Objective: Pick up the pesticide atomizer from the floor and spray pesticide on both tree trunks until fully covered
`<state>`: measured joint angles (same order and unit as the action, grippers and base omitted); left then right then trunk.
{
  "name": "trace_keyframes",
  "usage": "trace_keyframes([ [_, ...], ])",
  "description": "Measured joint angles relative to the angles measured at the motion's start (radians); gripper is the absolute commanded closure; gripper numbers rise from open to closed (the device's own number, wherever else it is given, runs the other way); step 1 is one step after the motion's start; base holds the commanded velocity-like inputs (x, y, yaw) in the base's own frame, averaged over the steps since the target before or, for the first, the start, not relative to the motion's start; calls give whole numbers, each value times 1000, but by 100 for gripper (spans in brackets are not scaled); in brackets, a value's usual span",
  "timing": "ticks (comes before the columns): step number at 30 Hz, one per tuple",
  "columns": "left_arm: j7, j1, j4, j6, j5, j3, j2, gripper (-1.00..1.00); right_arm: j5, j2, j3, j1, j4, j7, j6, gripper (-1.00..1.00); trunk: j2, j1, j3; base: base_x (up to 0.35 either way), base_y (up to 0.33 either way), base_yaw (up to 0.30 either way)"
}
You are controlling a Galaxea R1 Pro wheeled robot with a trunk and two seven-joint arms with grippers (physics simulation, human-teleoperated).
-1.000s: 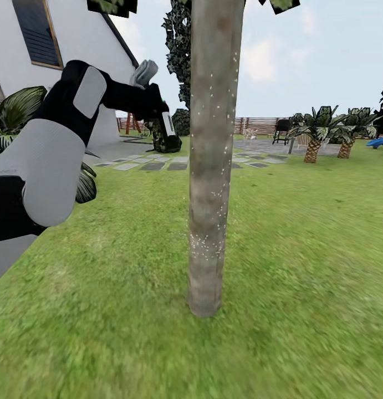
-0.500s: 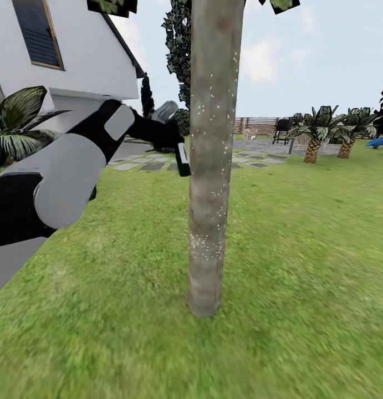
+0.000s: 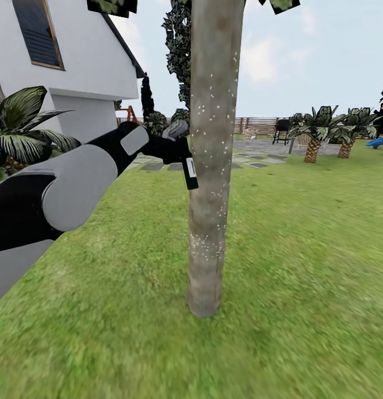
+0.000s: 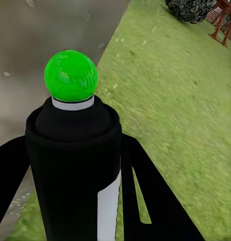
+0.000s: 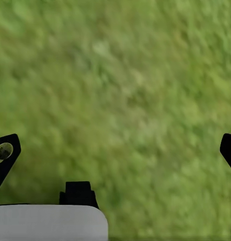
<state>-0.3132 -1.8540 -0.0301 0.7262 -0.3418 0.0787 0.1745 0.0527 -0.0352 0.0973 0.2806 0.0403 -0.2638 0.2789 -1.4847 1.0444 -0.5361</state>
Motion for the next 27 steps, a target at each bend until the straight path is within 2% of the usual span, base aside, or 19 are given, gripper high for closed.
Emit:
trace_keyframes([
  [3,1,4,0,-1,2,0,0,100,0,0,0,0,0,0,0,-100,0,0,0,0,0,0],
  [4,2,17,0,-4,15,-3,0,100,0,0,0,0,0,0,0,-100,0,0,0,0,0,0],
  [6,3,48,0,-52,94,-7,0,100,0,0,0,0,0,0,0,-100,0,0,0,0,0,0],
  [7,3,55,0,-69,113,-2,0,100,0,0,0,0,0,0,0,-100,0,0,0,0,0,0],
  [9,3,100,1,-138,210,-5,0,100,0,0,0,0,0,0,0,-100,0,0,0,0,0,0],
  [10,3,117,1,-149,223,-5,0,100,0,0,0,0,0,0,0,-100,0,0,0,0,0,0],
  [13,3,164,1,-164,240,-2,0,100,0,0,0,0,0,0,0,-100,0,0,0,0,0,0],
  [14,3,217,0,-196,236,13,0,100,0,0,0,0,0,0,0,-100,0,0,0,0,0,0],
  [15,4,286,1,-251,250,-9,0,100,0,0,0,0,0,0,0,-100,0,1,0,0,0,0],
  [19,3,393,2,-324,252,-2,0,100,0,0,0,0,0,0,0,-100,0,0,0,0,0,0],
  [23,2,457,2,-353,253,-2,0,100,0,0,0,0,0,0,0,-100,0,0,0,0,0,0],
  [27,4,554,3,-462,254,-3,0,100,0,0,0,0,0,0,0,-100,0,0,0,0,0,0],
])
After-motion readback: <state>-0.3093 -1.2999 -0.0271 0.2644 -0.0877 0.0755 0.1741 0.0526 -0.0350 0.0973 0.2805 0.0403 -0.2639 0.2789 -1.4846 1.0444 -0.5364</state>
